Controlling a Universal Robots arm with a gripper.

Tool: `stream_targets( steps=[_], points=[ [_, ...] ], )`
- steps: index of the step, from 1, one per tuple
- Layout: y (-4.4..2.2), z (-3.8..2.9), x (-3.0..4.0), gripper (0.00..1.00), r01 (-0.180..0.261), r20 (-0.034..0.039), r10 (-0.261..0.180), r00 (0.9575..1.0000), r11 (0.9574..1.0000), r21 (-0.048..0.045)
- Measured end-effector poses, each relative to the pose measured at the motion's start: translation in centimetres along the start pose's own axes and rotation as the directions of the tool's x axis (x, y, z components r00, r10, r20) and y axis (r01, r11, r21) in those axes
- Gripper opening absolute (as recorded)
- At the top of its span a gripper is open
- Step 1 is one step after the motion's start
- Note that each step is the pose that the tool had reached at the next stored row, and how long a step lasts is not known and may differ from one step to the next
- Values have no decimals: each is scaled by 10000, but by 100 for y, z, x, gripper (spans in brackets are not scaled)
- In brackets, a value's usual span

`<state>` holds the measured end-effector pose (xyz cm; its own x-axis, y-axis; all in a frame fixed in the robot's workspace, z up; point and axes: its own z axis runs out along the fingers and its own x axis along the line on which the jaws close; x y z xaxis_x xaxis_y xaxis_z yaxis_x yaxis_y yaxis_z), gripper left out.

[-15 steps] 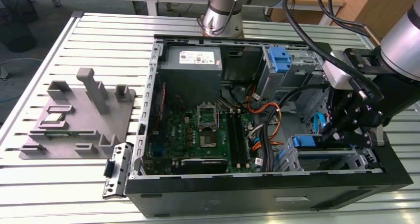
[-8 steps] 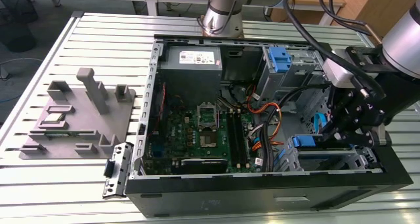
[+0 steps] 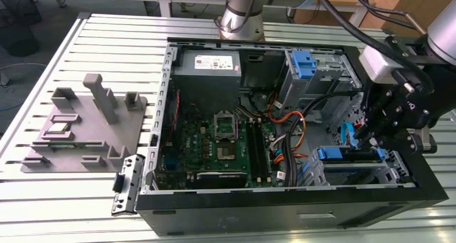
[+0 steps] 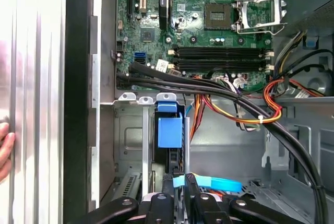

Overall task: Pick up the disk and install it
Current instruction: 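Insert the first disk wire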

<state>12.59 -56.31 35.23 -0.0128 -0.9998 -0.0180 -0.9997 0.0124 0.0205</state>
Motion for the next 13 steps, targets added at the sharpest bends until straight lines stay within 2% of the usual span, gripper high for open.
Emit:
stream_targets(
  steps=[2, 6, 13],
  points=[
    [1, -32, 0, 23, 0, -1, 0, 10000, 10000, 0],
    [-15, -32, -1, 23, 2, 4, -2, 10000, 10000, 0],
    [-138, -25, -2, 23, 1, 5, -1, 10000, 10000, 0]
  ],
)
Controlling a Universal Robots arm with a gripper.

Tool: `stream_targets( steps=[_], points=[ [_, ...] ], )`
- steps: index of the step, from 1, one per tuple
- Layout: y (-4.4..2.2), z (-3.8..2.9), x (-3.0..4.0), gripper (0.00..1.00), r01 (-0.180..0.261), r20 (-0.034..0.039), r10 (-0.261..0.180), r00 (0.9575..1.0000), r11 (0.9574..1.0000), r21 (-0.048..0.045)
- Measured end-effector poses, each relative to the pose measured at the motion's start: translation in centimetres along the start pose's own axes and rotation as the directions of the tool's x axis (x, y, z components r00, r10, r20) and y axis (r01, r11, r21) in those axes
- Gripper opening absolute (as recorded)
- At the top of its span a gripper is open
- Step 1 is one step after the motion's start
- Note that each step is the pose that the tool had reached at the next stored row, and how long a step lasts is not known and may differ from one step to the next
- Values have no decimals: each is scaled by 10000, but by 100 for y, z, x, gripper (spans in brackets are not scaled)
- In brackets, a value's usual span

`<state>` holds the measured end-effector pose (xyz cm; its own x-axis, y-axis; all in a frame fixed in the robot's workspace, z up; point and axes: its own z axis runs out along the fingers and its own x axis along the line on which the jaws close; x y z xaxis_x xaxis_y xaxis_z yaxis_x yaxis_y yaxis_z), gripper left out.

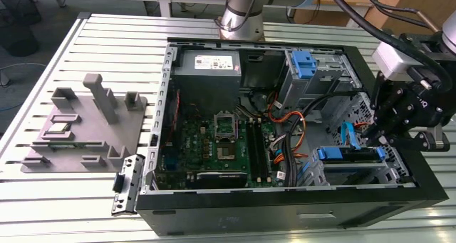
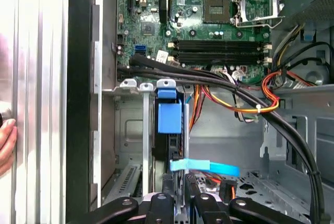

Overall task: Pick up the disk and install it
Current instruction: 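Insert the first disk wire, then insert the second disk wire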

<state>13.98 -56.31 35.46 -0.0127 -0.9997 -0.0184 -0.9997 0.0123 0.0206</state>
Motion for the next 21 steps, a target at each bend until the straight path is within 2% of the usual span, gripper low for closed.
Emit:
stream_targets(
  steps=[4, 8, 21],
  points=[
    [-21, 2, 0, 23, -1, 12, 1, 10000, 10000, 0],
    [-21, -17, -1, 23, 0, 73, 0, 10000, 10000, -1],
    [-21, -44, -1, 23, 1, 77, -1, 10000, 10000, -1]
  ],
)
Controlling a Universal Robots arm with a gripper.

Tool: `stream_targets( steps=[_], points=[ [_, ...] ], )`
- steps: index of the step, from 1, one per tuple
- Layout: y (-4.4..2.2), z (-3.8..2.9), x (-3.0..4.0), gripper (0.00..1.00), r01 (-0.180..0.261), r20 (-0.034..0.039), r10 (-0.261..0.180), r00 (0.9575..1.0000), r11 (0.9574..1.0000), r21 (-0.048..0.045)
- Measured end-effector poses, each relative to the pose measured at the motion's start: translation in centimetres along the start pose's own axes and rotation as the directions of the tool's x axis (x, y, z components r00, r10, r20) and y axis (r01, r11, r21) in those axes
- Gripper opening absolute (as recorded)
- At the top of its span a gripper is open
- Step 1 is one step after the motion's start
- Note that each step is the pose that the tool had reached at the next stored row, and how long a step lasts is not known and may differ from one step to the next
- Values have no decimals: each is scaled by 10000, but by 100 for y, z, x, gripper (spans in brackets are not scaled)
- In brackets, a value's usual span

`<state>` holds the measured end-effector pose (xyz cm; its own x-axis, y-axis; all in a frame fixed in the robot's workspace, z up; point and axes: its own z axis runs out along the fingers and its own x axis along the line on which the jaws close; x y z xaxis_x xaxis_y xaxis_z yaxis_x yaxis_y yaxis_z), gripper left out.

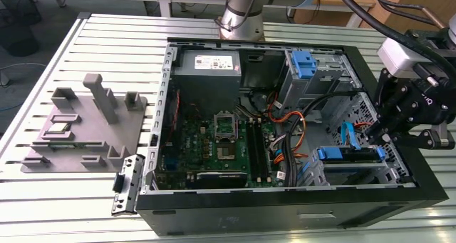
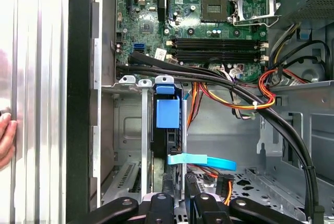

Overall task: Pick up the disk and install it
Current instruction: 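Insert the second disk wire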

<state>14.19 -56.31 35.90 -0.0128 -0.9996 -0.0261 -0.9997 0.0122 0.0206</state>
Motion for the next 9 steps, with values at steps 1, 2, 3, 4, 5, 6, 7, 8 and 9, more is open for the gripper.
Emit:
stream_targets(
  steps=[1, 2, 3, 4, 5, 6, 7, 8, 9],
  points=[
    [0, -9, -18, 23, 0, -3, 0, 10000, 10000, 0],
    [1, -8, -42, 23, 0, -3, 0, 10000, 10000, 0],
    [1, -8, -42, 23, 0, -3, 0, 10000, 10000, 0],
    [1, -8, -43, 23, 0, -3, 0, 10000, 10000, 0],
    [1, -8, -43, 23, 0, -3, 0, 10000, 10000, 0],
    [1, -9, -43, 23, 0, -3, 0, 10000, 10000, 0],
    [1, -9, -43, 23, 0, -3, 0, 10000, 10000, 0],
    [1, -9, -43, 23, 0, -3, 0, 10000, 10000, 0],
    [1, -9, -44, 23, 0, -3, 0, 10000, 10000, 0]
  ],
)
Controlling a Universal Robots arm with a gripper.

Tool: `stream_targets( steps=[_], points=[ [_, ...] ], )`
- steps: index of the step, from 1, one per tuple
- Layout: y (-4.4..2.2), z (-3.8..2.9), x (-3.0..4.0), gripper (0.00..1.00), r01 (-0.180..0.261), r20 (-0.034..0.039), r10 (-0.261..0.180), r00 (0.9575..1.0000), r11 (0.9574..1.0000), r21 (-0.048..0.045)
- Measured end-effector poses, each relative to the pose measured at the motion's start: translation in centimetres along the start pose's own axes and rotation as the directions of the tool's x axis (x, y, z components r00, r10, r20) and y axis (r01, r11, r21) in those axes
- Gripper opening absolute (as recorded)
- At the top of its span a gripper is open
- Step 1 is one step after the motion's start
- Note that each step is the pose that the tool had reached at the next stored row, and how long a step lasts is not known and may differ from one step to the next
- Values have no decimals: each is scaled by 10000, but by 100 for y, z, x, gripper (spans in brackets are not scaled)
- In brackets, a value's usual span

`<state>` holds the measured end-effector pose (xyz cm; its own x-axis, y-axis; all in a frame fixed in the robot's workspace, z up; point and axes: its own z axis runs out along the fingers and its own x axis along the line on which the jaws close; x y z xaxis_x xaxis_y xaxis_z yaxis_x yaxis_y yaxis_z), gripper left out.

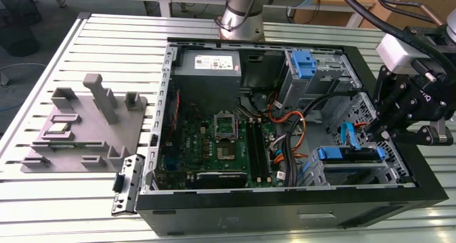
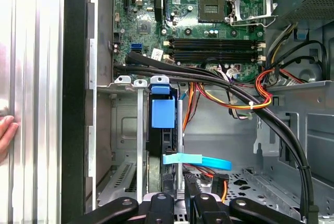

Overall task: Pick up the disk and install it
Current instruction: 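Insert the second disk wire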

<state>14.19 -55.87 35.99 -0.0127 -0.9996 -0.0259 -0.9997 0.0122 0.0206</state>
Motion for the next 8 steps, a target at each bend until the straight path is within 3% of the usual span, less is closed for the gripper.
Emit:
stream_targets(
  steps=[4, 8],
  points=[
    [0, 0, -18, 23, -1, -2, 1, 10000, 10000, 0],
    [1, 3, -85, 23, -1, 1, 1, 10000, 10000, 0]
  ],
)
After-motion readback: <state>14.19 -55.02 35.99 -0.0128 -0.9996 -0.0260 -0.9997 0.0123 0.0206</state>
